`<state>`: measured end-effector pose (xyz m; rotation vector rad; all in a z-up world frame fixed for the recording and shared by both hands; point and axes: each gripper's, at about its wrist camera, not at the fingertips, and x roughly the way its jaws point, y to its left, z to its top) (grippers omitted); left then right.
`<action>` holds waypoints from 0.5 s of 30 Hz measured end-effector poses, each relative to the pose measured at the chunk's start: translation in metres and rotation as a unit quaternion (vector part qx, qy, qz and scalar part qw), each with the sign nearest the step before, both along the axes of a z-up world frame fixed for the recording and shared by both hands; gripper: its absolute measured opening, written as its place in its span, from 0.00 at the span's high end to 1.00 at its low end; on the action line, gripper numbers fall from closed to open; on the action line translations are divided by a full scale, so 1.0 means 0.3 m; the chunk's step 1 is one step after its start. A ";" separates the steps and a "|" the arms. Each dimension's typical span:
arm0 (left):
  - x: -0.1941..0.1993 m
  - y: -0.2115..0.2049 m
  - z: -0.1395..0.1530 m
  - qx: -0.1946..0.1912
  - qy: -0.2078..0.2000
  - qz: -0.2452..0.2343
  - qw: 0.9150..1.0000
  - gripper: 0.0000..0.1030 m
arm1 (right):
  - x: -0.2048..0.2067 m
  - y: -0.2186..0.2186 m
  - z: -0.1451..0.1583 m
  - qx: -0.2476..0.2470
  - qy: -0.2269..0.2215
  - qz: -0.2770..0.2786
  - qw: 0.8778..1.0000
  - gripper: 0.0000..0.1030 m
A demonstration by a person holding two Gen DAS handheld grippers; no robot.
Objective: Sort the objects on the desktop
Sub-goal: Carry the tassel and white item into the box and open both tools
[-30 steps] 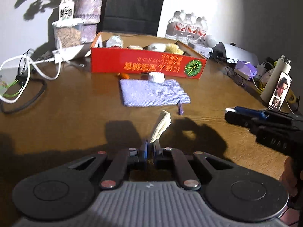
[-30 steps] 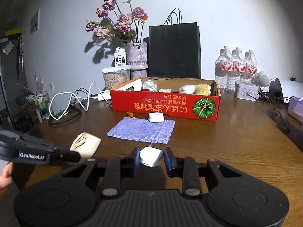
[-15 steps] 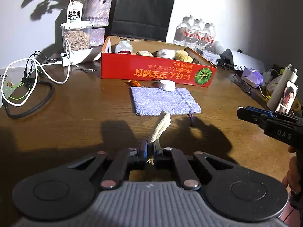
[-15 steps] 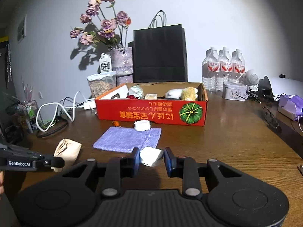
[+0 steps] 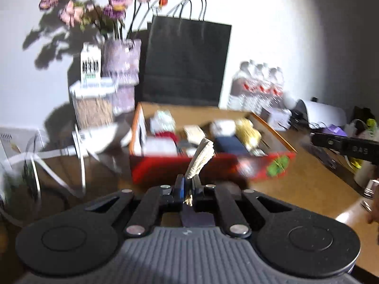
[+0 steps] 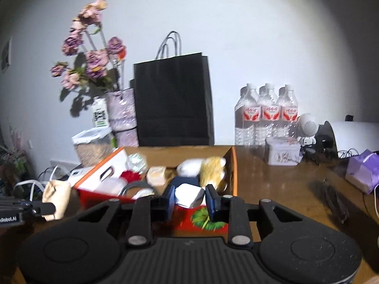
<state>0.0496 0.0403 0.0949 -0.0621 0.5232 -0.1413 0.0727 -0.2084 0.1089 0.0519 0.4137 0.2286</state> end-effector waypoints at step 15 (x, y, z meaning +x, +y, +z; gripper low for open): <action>0.656 -0.128 0.026 -0.064 0.135 -0.075 0.986 0.93 | 0.557 -0.034 -0.071 0.003 0.176 0.001 0.984 0.73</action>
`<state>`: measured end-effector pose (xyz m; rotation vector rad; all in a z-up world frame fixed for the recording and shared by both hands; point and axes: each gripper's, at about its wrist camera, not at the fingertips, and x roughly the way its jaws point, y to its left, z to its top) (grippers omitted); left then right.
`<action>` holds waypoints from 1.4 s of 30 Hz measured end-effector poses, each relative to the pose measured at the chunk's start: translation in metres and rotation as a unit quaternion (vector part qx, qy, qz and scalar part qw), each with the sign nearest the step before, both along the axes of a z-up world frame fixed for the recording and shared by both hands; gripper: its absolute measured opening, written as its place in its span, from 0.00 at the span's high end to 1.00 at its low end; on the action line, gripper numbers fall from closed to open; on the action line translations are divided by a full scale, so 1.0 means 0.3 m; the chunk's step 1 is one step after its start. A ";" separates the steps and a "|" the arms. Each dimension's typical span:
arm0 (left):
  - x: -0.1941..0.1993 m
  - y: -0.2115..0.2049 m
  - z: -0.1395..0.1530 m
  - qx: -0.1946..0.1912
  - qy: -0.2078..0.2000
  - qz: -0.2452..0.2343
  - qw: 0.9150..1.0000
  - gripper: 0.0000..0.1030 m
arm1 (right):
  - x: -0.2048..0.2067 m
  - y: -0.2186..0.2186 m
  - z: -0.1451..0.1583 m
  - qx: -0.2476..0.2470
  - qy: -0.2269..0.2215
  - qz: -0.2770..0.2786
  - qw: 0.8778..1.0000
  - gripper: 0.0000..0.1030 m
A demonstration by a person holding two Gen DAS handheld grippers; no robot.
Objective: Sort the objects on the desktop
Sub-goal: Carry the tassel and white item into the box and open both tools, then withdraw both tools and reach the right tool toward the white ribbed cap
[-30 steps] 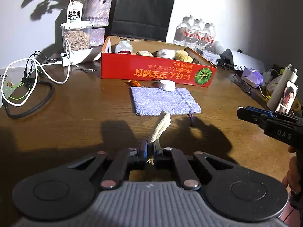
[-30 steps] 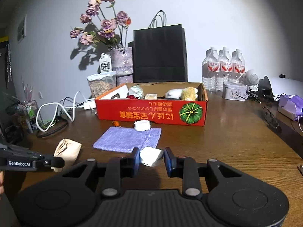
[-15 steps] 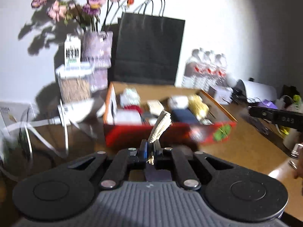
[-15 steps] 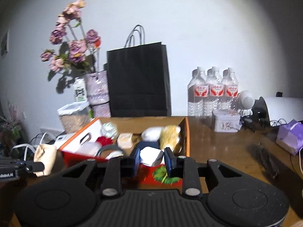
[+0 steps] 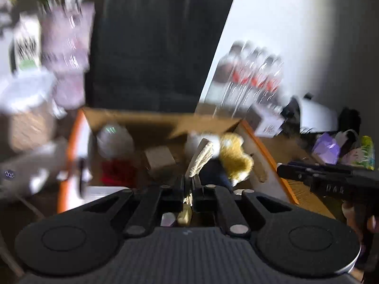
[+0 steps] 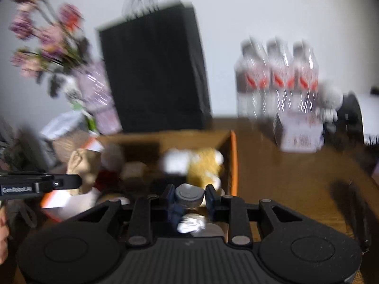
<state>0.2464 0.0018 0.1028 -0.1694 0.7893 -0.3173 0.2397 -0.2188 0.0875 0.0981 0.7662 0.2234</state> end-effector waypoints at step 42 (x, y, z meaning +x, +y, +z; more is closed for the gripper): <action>-0.966 0.159 -0.309 0.093 -0.102 0.142 0.980 0.01 | -0.937 0.235 -0.259 -0.004 -0.121 0.032 0.992 0.11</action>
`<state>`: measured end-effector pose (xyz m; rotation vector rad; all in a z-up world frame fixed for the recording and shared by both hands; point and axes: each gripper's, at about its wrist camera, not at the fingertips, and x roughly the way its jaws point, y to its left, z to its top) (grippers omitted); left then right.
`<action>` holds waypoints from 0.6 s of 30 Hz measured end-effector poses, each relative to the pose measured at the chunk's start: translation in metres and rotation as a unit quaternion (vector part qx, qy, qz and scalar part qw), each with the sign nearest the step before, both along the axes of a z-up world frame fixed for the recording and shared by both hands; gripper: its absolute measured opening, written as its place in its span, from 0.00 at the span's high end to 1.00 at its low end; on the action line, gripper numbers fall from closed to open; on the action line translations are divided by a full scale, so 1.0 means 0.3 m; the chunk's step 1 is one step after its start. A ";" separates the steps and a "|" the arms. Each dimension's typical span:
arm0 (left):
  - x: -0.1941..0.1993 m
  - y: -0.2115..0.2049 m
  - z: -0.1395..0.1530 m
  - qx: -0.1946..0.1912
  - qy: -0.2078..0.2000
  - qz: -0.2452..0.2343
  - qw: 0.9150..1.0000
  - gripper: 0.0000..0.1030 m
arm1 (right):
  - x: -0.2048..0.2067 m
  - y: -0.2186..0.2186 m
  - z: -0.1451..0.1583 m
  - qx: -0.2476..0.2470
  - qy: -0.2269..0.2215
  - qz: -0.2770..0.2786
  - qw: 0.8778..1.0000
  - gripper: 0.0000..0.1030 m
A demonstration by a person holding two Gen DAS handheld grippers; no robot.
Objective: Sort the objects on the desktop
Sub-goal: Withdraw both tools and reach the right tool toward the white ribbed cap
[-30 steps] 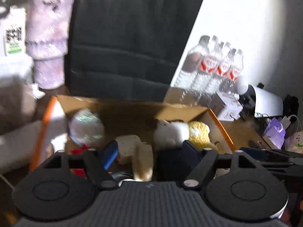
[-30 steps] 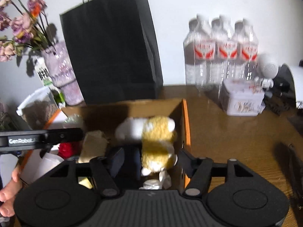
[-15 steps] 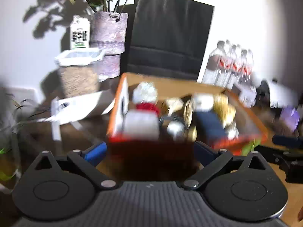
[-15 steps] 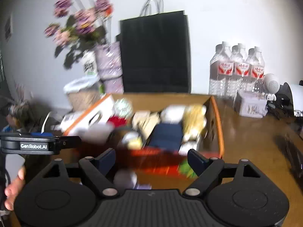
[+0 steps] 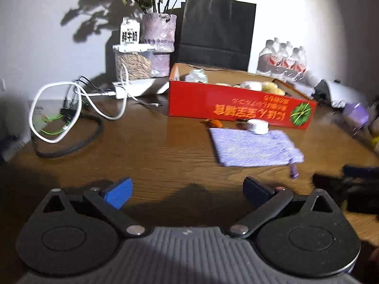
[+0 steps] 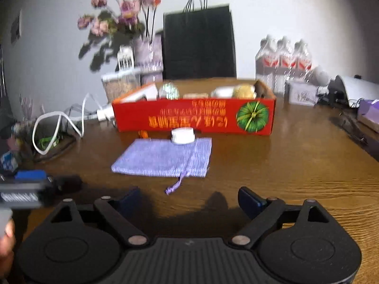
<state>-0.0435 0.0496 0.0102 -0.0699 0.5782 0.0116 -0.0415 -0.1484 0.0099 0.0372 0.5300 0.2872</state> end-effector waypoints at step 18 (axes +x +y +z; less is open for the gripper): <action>0.036 -0.026 -0.013 -0.002 0.028 -0.053 0.998 0.00 | 0.053 -0.029 -0.016 0.026 0.043 -0.023 0.998 0.11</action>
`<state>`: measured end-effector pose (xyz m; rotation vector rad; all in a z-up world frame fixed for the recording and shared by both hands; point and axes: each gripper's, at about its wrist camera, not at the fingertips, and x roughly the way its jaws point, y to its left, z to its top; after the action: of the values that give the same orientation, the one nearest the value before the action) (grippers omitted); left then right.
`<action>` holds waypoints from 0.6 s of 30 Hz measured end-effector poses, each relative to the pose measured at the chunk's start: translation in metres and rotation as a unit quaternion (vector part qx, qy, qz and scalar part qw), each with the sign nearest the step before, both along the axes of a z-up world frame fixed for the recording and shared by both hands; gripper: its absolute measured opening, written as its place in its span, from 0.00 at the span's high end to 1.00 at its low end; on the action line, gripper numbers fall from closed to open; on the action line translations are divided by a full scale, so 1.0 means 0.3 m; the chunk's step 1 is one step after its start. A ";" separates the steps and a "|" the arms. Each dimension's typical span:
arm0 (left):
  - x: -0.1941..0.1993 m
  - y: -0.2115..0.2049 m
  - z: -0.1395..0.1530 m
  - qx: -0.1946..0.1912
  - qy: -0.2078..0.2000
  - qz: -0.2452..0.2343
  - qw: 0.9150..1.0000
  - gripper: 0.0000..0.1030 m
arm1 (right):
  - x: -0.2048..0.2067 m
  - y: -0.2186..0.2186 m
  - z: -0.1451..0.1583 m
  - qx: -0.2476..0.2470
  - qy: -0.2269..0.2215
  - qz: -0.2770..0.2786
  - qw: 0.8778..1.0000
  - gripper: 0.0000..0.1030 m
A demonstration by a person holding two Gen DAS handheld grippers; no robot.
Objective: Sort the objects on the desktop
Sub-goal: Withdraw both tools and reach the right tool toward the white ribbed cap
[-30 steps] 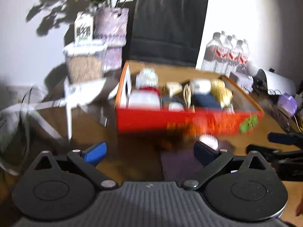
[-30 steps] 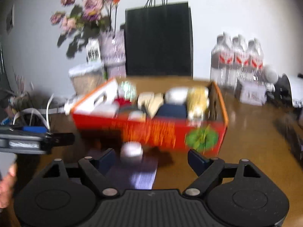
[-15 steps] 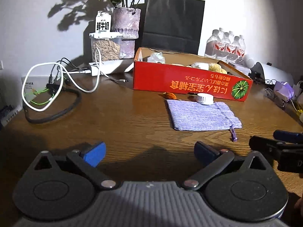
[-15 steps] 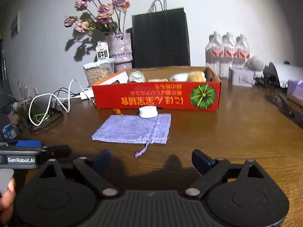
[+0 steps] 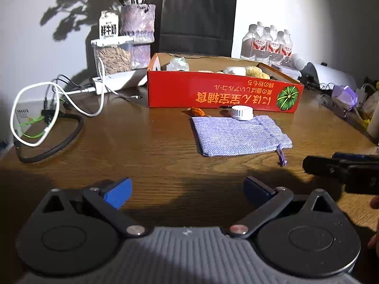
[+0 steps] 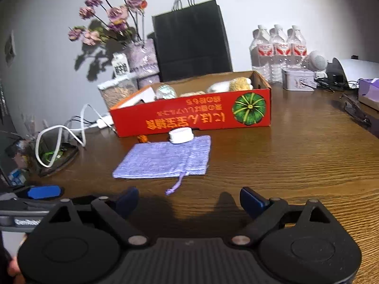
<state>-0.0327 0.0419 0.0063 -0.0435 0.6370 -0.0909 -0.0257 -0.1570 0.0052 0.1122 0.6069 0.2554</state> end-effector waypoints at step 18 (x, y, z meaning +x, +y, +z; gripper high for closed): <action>0.502 0.001 0.032 0.006 -0.005 -0.097 0.995 0.33 | 0.453 0.168 0.044 -0.081 -0.024 0.082 0.993 0.33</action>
<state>0.1179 0.0422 0.0158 0.0297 0.6314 -0.2751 0.1101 -0.1067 0.0185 -0.1010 0.5868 0.3646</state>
